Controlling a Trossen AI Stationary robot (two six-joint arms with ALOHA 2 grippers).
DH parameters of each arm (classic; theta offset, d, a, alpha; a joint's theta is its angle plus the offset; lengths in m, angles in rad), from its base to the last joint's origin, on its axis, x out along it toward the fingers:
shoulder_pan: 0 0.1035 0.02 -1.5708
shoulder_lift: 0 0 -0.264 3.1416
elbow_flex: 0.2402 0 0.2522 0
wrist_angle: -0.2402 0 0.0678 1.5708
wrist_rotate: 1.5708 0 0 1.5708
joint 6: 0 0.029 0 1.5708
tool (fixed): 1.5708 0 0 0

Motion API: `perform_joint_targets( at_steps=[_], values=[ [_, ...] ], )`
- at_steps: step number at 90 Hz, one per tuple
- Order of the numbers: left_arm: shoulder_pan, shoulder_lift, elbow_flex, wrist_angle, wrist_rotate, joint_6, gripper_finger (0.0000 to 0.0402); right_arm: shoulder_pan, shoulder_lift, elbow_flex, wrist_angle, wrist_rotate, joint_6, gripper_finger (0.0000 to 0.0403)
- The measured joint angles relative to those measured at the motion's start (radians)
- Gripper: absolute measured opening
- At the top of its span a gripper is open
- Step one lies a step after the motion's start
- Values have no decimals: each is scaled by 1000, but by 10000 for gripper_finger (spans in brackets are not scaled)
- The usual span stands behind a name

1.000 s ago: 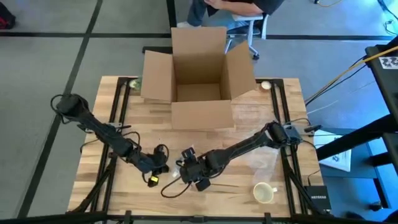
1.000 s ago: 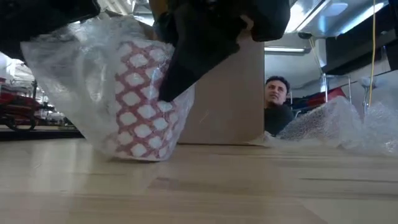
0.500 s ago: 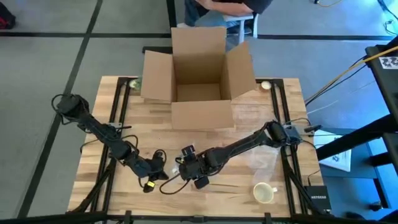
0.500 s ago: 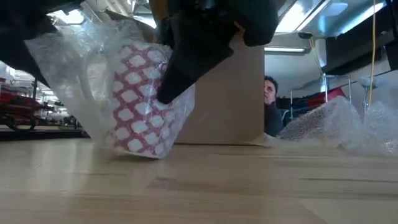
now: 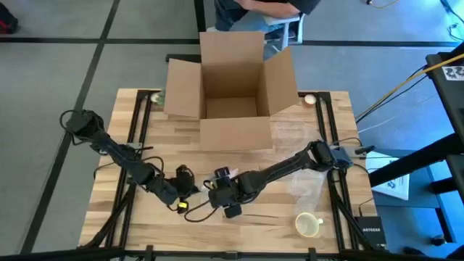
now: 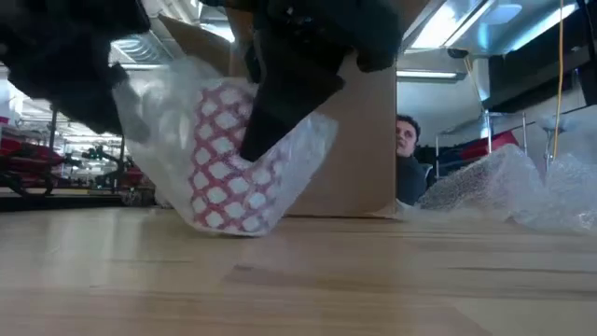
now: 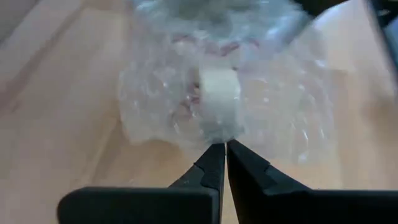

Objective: Wrap mug
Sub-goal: Wrap the red mug with the bubble wrap

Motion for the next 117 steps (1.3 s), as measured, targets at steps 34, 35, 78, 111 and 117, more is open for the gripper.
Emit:
perform_joint_targets(
  at_steps=[34,35,78,111,117],
  values=[
    [2,0,0,-59,-52,-22,0,0,0,109,-52,-12,0,172],
    [2,0,0,-60,-52,-22,0,0,0,117,-58,-12,-1,172],
    [-16,0,0,-67,-51,-11,0,1,-1,323,-449,-121,-2,172],
    [-16,0,0,-60,-50,-6,0,-14,-2,115,-140,-33,-60,172],
    [-16,0,0,-62,-48,-6,0,-20,-2,63,-66,-51,-63,172]
  ],
)
